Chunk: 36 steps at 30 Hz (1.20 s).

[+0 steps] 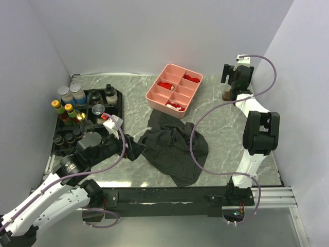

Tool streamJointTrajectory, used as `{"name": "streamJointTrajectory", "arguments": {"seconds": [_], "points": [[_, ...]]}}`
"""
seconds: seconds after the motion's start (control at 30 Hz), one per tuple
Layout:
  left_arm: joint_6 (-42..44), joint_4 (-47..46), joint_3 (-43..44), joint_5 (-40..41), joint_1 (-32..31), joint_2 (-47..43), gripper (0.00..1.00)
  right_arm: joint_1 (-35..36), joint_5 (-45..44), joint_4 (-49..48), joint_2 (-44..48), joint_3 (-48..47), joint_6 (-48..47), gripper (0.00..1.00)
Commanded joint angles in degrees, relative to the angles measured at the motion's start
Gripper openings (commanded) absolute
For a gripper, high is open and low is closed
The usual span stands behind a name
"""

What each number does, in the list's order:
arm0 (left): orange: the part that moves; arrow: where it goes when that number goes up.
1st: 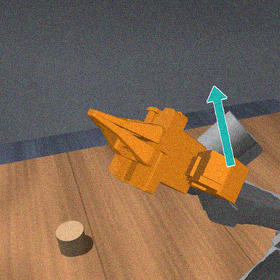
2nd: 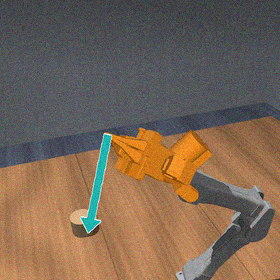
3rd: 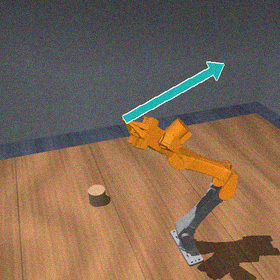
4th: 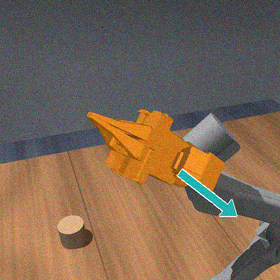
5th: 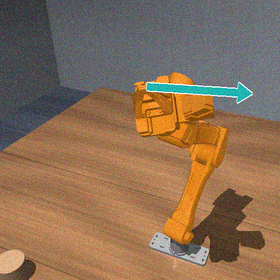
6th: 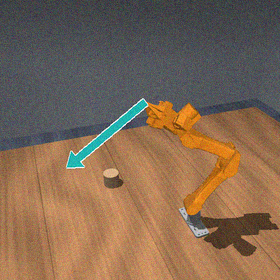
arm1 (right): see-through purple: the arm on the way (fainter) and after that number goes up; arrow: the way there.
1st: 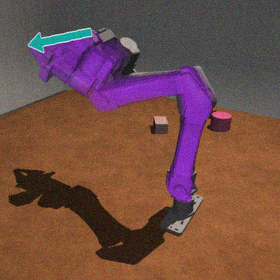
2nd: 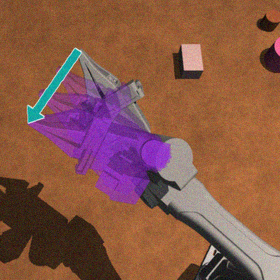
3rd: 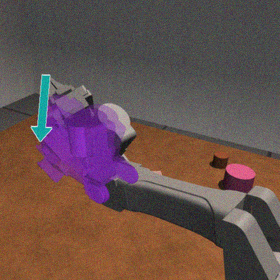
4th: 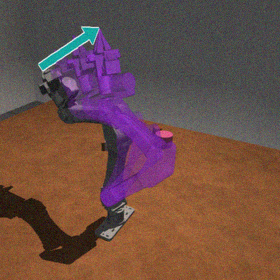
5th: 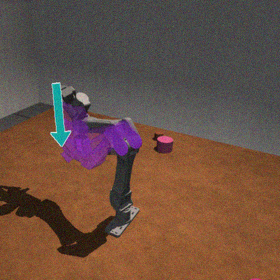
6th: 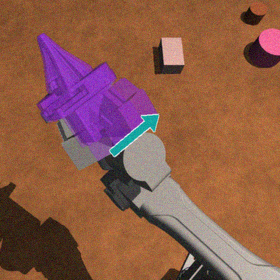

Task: Organize the condiment bottles
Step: Pick up the bottle from the center of the board.

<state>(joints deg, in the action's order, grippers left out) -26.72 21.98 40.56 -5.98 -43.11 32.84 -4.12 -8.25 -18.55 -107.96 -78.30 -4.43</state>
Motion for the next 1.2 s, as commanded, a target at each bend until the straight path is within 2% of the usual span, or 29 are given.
{"name": "streamJointTrajectory", "arguments": {"seconds": [0.0, 0.1, 0.2, 0.3, 0.33, 0.5, 0.63, 0.83, 1.03, 1.17], "points": [[0.35, -1.23, 0.58, 1.23, -0.22, -1.64, 0.96, -0.98, 1.22, -2.81, -2.86, -4.84, -1.9, 1.0], [0.53, -1.67, 0.49, 1.32, -0.22, -2.17, 0.96, -1.68, 1.92, -2.2, -4.27, -6.51, -1.03, 0.98], [0.7, -1.85, 0.58, 1.49, -0.22, -2.34, 0.96, -2.12, 4.91, -3.16, -4.27, -6.16, -0.32, 0.91], [0.62, -2.03, 0.49, 1.5, -0.22, -2.43, 0.96, -2.21, 5.79, -2.99, -3.49, -5.81, -0.41, 0.74], [0.7, -2.2, 0.4, 1.41, -0.22, -2.52, 0.96, -2.12, 5.88, -3.86, -2.44, -4.59, -0.32, 0.63], [0.79, -2.29, 0.23, 2.81, -0.22, -2.96, 0.96, -2.03, 4.55, -5.0, 2.31, 0.23, 2.31, 0.4], [0.71, -2.11, 0.05, 3.08, -0.22, -2.69, 0.96, -0.9, 5.27, -7.65, 10.73, 5.86, 4.34, 0.34], [0.35, -1.68, 0.22, 4.21, -0.22, -1.99, 0.97, 3.23, 1.84, -2.2, 22.85, 9.91, 6.44, 0.31], [0.53, -3.43, -0.92, 4.22, -0.22, -3.92, 0.97, 11.67, 3.76, 4.03, 36.13, 15.19, 7.14, 0.3], [0.62, -2.82, -0.57, 5.8, -0.22, -3.57, 0.96, 20.62, 1.67, 6.41, 44.05, 18.97, 6.98, 0.3]]}}
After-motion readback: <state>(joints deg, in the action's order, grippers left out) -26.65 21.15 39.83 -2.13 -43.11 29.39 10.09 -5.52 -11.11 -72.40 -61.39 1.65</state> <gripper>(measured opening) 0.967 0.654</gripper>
